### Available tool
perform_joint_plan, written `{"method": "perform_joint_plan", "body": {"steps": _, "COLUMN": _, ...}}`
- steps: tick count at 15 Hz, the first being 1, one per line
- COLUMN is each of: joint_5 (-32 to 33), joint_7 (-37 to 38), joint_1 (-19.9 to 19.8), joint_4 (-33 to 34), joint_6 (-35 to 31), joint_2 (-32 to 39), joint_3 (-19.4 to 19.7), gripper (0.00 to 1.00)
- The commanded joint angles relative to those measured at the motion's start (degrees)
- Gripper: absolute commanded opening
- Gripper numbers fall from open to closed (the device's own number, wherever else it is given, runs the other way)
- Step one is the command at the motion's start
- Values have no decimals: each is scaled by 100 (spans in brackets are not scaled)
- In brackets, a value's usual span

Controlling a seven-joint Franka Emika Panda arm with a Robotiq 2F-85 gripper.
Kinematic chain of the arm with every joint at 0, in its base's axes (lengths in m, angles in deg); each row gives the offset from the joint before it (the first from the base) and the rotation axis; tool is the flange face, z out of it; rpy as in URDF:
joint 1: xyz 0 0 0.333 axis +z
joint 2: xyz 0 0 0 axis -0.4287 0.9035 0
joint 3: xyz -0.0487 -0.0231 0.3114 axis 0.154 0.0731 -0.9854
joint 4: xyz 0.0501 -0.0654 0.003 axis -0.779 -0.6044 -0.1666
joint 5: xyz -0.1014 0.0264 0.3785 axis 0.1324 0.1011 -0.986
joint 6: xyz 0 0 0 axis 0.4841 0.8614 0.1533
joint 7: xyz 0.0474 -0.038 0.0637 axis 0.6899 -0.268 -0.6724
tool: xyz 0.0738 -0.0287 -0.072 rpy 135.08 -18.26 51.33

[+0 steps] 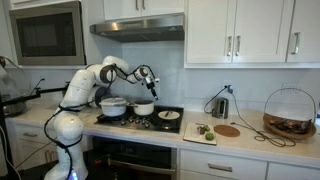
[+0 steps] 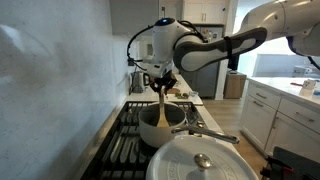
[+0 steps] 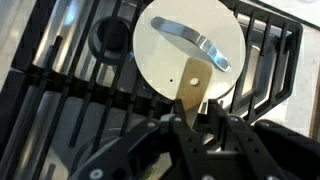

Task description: Remove the wooden spatula from the chopping board, place the spatula in the open grey pot on the right side of the stove, stir the contents of the pot with the spatula, remove the spatula from the pot and put it on the chopping board

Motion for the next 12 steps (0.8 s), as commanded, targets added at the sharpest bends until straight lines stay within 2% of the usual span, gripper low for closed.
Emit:
{"method": "perform_joint_plan", "body": {"steps": 1, "joint_5": -67, "joint_7": 31, "joint_1": -13, "joint_4": -142, "joint_6": -13, "joint_2": -137, "joint_3": -20, "gripper": 56}}
{"method": "perform_joint_plan", "body": {"steps": 2, "joint_5": -59, "joint_7": 39, "joint_1": -6, "joint_4": -135, "joint_6": 13, "joint_2": -128, "joint_3": -15, "gripper": 58}}
{"method": "perform_joint_plan", "body": {"steps": 7, "joint_5": -51, "joint_7": 39, "joint_1": 3, "joint_4": -111, "joint_6": 56, "joint_2": -99, "joint_3": -10, "gripper": 93}}
{"method": "perform_joint_plan", "body": {"steps": 8, "joint_5": -56, "joint_7": 27, "joint_1": -2, "joint_4": -116, "joint_6": 48, "joint_2": -99, "joint_3": -13, "gripper": 85}}
{"method": "perform_joint_plan", "body": {"steps": 9, "joint_5": -58, "joint_7": 25, "joint_1": -4, "joint_4": -120, "joint_6": 39, "joint_2": -97, "joint_3": -14, "gripper": 59}}
{"method": "perform_joint_plan", "body": {"steps": 10, "joint_5": -56, "joint_7": 34, "joint_1": -2, "joint_4": -119, "joint_6": 37, "joint_2": -92, "joint_3": -12, "gripper": 60}}
{"method": "perform_joint_plan", "body": {"steps": 12, "joint_5": -54, "joint_7": 33, "joint_1": -3, "joint_4": -125, "joint_6": 22, "joint_2": -94, "joint_3": -14, "gripper": 48}}
